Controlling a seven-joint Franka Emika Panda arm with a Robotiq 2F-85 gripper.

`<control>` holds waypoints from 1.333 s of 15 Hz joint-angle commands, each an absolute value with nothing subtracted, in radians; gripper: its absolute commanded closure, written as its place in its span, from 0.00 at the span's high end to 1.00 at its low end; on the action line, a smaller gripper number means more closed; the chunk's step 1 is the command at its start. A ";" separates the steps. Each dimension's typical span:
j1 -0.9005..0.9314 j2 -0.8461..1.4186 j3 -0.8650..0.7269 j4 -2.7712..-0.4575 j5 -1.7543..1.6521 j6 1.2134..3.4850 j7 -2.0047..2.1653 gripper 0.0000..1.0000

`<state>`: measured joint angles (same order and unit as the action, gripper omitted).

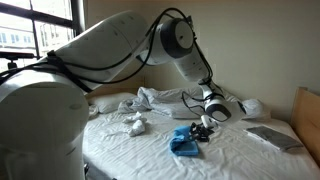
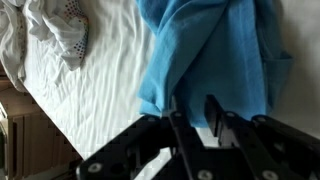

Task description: Fold the blue cloth

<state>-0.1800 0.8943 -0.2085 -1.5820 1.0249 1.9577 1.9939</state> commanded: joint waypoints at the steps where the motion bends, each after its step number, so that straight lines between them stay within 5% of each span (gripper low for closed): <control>1: -0.185 0.843 -0.191 -1.636 1.006 1.947 2.011 0.58; 7: -0.198 0.861 -0.167 -1.636 1.017 1.904 1.988 0.97; 20: -0.207 0.984 -0.109 -1.522 1.024 1.724 1.959 1.00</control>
